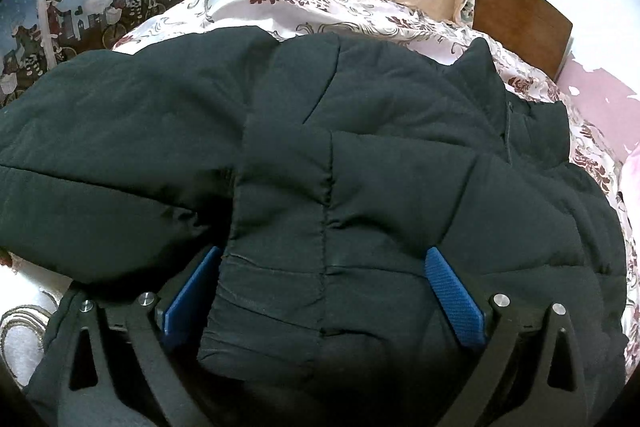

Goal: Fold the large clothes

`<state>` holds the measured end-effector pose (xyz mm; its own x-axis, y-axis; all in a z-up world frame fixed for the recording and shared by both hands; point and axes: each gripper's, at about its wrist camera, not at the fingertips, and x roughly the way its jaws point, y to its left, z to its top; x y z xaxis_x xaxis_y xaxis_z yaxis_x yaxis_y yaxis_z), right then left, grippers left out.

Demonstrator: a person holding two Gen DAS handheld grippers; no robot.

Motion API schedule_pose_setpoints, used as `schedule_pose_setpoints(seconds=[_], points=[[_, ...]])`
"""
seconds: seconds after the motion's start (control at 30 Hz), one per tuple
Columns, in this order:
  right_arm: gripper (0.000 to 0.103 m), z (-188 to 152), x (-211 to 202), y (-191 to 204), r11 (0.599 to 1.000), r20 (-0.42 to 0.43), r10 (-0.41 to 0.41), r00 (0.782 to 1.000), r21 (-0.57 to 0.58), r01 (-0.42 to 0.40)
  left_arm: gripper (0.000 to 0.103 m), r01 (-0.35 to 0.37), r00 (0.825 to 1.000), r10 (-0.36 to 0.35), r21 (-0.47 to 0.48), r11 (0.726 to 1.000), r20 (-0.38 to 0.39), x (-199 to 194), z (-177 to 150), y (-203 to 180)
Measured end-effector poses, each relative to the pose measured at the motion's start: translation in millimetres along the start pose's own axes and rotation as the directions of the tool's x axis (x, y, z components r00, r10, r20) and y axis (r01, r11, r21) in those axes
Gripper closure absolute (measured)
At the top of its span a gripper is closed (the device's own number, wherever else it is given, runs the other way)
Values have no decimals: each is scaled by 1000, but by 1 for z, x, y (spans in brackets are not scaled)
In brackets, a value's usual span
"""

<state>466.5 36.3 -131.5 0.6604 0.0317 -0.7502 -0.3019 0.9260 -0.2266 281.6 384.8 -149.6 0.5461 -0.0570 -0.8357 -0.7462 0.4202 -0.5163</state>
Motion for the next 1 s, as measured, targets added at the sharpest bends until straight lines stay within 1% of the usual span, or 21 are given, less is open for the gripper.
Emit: schedule_pose_setpoints(seconds=[0.2,0.23,0.27,0.3,0.37,0.4,0.43,0.47,0.53,0.67,0.73,0.8,0.87,0.93,1.0], points=[[3,0,2,-1,1000,4,5,1000,0,-5,10,71,997,-67,-132,989,35,7,8,10],[3,0,2,-1,1000,4,5,1000,-1,-5,15,88,996,-82,-151,985,47,7,8,11],[3,0,2,-1,1000,4,5,1000,-1,-5,27,112,993,-103,-164,980,61,7,8,12],[3,0,2,-1,1000,4,6,1000,0,-6,34,136,989,-125,-173,975,72,7,9,13],[3,0,2,-1,1000,4,6,1000,0,-6,61,166,984,-150,-186,968,94,9,12,13],[3,0,2,-1,1000,4,6,1000,0,-6,67,179,981,-162,-187,966,106,10,14,13],[3,0,2,-1,1000,4,6,1000,0,-6,78,186,979,-167,-183,965,117,10,16,12],[3,0,2,-1,1000,4,6,1000,1,-6,85,188,978,-167,-175,966,127,10,17,11],[3,0,2,0,1000,3,6,1000,2,-6,92,185,975,-163,-141,973,153,5,19,6],[3,0,2,0,1000,2,7,1000,3,-7,94,137,961,-131,-7,991,242,-20,18,-18],[2,0,2,0,1000,4,16,1000,10,-16,94,124,950,-133,47,991,283,-35,18,-28],[3,1,-3,-3,999,12,42,999,20,-42,95,115,935,-145,111,987,323,-54,17,-44],[3,2,-13,-8,996,33,77,997,35,-78,95,112,918,-171,179,977,359,-72,17,-61],[3,2,-25,-16,992,56,101,993,66,-104,96,125,897,-220,258,958,383,-92,13,-83],[3,2,-40,-24,988,66,129,989,81,-134,96,138,882,-266,326,935,390,-106,6,-106]])
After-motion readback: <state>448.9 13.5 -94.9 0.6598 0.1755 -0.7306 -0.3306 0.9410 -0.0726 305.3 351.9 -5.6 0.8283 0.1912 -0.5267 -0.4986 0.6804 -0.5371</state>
